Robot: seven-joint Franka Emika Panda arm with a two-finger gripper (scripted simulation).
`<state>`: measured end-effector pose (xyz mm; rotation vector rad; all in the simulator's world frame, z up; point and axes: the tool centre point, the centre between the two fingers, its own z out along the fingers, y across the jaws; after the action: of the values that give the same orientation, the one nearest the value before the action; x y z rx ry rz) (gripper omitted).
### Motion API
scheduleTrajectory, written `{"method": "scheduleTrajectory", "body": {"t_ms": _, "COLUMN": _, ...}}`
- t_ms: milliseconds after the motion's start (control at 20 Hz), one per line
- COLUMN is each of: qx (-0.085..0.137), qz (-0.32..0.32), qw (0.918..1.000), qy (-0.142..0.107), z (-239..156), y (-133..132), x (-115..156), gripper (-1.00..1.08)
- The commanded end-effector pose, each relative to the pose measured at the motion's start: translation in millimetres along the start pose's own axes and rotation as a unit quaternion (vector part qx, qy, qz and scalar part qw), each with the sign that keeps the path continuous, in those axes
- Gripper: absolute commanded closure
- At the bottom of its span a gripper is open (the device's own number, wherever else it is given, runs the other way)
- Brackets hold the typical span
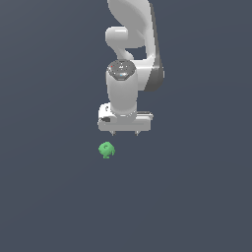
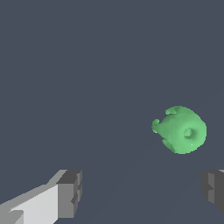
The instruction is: Pick up the object and move it to a goal position.
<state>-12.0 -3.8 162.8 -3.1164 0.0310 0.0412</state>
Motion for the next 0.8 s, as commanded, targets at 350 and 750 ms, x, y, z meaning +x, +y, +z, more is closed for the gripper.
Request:
{"method": "scheduleTrajectory", "body": {"t_ms": 350, "qx": -0.008, "qz": -0.002, "qw": 0.9998, "qy": 0.020, "z": -17.8, "y": -1.7, "x": 10.7, "gripper": -0.92}}
{"method": "scheduleTrajectory", "body": {"t_ms": 750, "qx": -0.010, "qz": -0.006, "qw": 0.9996, "qy": 0.024, "z": -19.9, "y": -0.7, "x": 12.8, "gripper": -0.92}}
